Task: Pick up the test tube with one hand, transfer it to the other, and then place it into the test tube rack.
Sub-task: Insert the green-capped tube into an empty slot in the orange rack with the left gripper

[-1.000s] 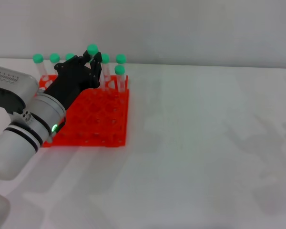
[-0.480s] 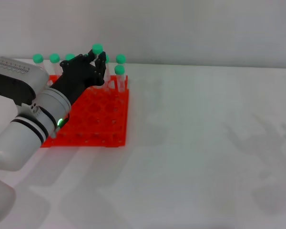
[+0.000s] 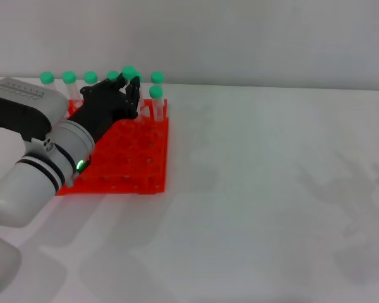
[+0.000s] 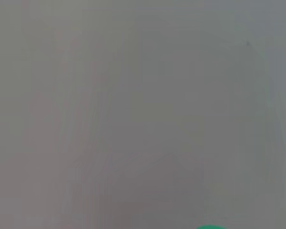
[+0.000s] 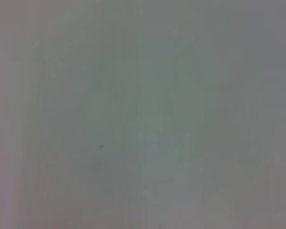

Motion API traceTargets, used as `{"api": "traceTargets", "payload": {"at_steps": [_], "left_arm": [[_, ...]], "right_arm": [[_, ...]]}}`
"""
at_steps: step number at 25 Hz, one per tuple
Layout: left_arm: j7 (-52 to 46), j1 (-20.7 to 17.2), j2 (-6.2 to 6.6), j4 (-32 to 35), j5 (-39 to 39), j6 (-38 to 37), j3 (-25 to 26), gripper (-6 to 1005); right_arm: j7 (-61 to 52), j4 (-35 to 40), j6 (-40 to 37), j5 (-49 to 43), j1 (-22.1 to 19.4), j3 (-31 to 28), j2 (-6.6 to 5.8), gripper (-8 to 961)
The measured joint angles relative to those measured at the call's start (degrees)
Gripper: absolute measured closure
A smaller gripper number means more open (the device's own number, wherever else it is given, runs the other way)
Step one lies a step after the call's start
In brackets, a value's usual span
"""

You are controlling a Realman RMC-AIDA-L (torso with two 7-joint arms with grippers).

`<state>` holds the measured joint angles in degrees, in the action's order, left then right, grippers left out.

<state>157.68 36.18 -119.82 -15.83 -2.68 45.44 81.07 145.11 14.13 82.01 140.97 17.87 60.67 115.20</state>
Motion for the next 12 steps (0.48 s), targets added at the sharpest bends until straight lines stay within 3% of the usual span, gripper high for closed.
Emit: {"api": "traceTargets", "payload": {"at_steps": [12], "left_arm": [[0.0,0.4,-0.07,0.2,0.3,-3.4,-0.1,755]], "right_arm": [[0.0,0.0,0.4,0.0,0.1,0.1,0.03,128]]}}
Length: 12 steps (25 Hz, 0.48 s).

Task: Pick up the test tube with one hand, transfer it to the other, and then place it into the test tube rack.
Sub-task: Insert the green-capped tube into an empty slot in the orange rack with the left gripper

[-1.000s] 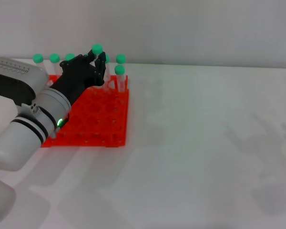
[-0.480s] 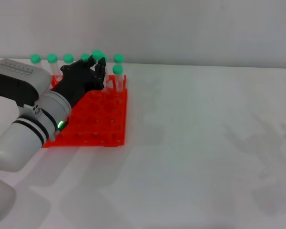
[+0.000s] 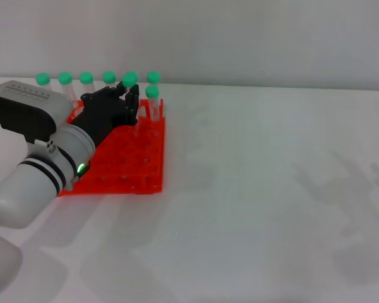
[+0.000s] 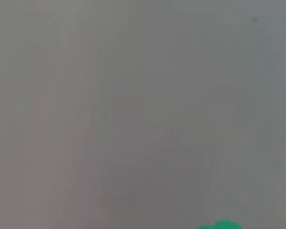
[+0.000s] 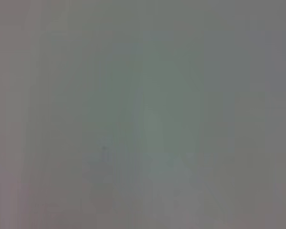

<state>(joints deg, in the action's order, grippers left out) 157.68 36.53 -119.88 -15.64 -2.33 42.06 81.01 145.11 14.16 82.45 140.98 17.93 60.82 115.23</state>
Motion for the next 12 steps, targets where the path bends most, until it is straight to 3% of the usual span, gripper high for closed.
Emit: {"api": "traceTargets", "payload": {"at_steps": [12], "left_arm": [[0.3,-0.3,-0.08,0.5,0.3,-0.6,-2.4,750]], "right_arm": [[0.0,0.0,0.2,0.0,0.1,0.0,0.00,136]]}}
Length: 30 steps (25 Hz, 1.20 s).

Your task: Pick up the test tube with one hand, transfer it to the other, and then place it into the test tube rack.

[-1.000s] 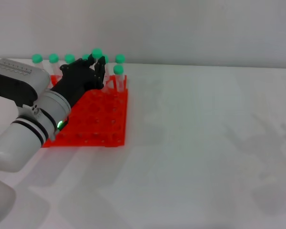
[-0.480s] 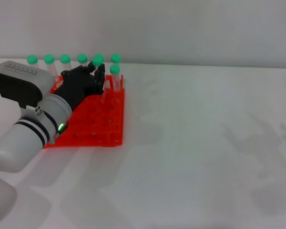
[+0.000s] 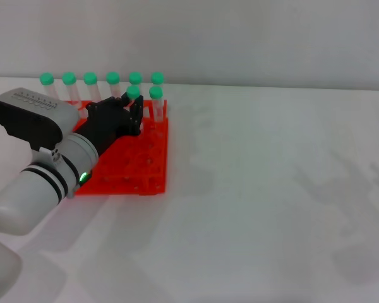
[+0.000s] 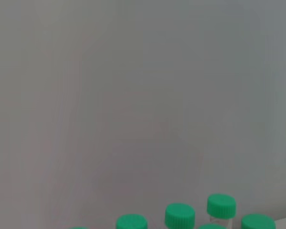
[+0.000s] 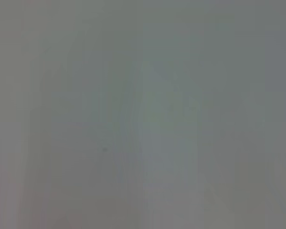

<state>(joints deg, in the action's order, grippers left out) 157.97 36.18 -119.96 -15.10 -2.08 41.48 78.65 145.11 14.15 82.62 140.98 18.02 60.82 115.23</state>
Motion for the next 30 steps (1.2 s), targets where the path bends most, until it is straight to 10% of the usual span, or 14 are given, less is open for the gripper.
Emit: {"api": "traceTargets", "payload": {"at_steps": [9,22,30], "left_arm": [[0.1,-3.7,-0.01,-2.3,-0.4,1.9,0.0,747],[-0.3,-19.8,-0.01,-2.1,-10.6,25.8,0.3,234],[-4.2,-21.3,-0.08,6.2,-20.7,38.3,0.2,125]], "right_arm": [[0.0,0.2,0.0,0.0,-0.1,-0.2,0.00,143],[3.2,-0.1,-3.7,0.5,-0.1,-1.1,-0.01,152],[3.9,-1.7,-5.7,1.0,-0.1,-3.5,-0.01,157]]}}
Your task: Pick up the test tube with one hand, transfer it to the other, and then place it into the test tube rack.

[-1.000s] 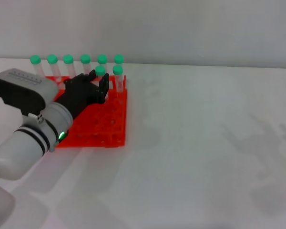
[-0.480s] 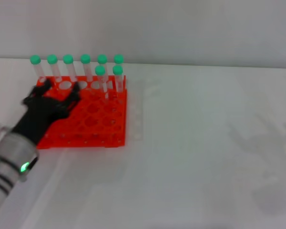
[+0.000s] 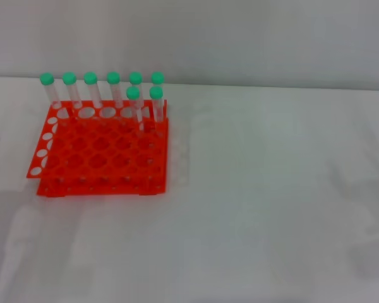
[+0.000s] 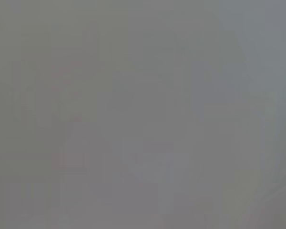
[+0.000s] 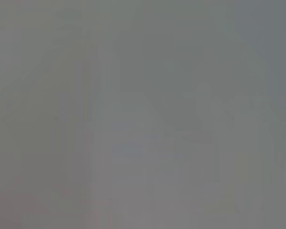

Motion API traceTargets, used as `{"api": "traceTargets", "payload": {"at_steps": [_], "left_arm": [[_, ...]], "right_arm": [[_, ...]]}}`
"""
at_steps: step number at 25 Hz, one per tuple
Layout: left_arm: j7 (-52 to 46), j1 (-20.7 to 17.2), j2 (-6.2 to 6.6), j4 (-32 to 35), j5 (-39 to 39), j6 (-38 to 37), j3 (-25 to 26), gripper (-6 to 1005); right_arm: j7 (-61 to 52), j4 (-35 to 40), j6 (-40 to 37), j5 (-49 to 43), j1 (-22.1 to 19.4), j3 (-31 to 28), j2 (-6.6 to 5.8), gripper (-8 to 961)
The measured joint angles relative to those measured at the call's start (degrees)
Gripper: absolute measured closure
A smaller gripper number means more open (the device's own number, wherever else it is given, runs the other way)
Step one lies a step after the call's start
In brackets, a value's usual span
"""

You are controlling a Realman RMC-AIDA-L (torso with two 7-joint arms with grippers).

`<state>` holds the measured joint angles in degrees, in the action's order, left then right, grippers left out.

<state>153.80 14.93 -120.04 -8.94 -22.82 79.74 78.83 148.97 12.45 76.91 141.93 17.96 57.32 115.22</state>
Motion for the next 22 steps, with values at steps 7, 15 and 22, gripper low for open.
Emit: {"api": "traceTargets", "payload": {"at_steps": [7,15,22], "left_arm": [[-1.7,0.2,0.05,0.6,-0.8,-0.1,0.3,125],[-2.6,0.8,0.03,0.1,-0.9,-0.3,0.3,133],[-2.7,1.1,0.00,0.1,-0.9,-0.3,0.4,133]], "right_arm": [[2.4,-1.3,-0.1,0.1,0.0,-0.3,0.00,162],[2.2,-3.9,0.5,0.2,0.5,-0.8,0.10,167],[2.5,-4.4,0.4,0.2,0.7,-0.8,0.18,170]]}}
